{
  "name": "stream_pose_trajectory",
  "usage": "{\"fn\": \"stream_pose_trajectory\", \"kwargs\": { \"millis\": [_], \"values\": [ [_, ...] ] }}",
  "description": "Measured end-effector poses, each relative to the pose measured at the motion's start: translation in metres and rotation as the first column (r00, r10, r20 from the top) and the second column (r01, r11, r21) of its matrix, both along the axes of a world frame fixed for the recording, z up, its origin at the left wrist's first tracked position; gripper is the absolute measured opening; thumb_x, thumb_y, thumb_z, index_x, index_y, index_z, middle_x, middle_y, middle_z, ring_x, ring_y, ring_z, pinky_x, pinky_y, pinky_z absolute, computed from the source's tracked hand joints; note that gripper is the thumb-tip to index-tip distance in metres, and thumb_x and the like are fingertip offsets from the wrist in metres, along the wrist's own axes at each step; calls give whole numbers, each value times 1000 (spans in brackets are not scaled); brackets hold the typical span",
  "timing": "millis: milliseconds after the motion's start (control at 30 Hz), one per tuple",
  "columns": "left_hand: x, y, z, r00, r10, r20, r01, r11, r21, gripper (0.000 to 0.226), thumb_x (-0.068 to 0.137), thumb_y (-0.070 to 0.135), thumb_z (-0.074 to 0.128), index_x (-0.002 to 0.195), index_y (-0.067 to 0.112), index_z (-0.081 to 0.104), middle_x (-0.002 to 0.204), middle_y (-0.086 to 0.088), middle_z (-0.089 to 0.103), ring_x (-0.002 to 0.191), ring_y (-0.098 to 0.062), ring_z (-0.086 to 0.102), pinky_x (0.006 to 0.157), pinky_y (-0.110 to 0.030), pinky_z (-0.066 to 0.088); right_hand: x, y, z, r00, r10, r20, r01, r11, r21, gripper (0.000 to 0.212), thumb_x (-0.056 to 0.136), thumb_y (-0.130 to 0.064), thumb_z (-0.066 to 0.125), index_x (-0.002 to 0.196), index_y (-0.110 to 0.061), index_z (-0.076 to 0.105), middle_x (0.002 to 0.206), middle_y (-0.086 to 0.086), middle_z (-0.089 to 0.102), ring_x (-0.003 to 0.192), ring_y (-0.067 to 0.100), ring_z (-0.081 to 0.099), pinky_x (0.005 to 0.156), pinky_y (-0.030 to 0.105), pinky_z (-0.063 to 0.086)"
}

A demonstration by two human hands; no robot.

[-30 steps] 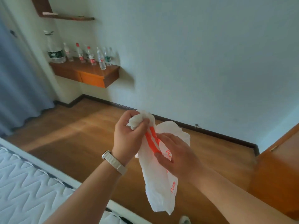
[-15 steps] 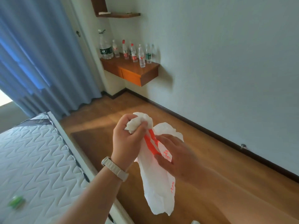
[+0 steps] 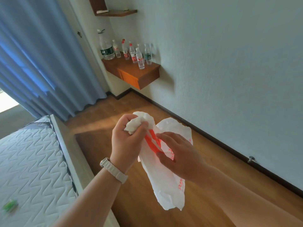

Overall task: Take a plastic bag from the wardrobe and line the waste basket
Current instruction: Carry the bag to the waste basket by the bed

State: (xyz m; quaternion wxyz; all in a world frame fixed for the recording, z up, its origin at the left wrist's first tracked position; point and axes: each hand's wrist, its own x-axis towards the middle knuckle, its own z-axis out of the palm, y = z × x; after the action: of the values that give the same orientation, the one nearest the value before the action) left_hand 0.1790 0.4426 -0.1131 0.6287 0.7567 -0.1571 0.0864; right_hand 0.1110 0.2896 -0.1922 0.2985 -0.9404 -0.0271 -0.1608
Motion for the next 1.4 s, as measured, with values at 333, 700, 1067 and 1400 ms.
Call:
{"fn": "stream_pose_trajectory", "kwargs": {
  "millis": [333,700,1067,1400],
  "values": [
    [17,-23,11,1000,7,16,-7,1000,-26,9,82,32,65,87,39,62,83,13,66,81,-9,68,58,-19,56,20,-22,23,999,38,5,-38,999,17,45,93,-50,51,134,-33,49,136,-14,56,122,13,54,102,38,44],
    [108,-46,9,999,-42,24,45,994,-97,15,88,23,67,84,37,62,80,11,65,77,-10,68,57,-19,56,99,-46,37,1000,2,27,-2,1000,-12,42,95,-48,50,134,-31,51,134,-14,56,121,9,52,104,45,47],
    [276,-23,15,998,-59,-1,58,984,-170,10,83,25,67,80,34,63,76,8,66,72,-13,69,59,-23,57,279,-30,40,996,30,83,-23,997,-79,40,94,-49,48,132,-36,44,130,-16,56,117,6,53,99,37,49],
    [405,-17,-4,990,77,-114,-93,985,-144,13,90,17,68,87,28,64,79,6,66,79,-23,69,65,-35,62,423,-32,12,991,113,68,-105,988,-114,38,96,-46,49,133,-38,42,130,-18,54,117,5,49,97,28,41]
  ]
}}
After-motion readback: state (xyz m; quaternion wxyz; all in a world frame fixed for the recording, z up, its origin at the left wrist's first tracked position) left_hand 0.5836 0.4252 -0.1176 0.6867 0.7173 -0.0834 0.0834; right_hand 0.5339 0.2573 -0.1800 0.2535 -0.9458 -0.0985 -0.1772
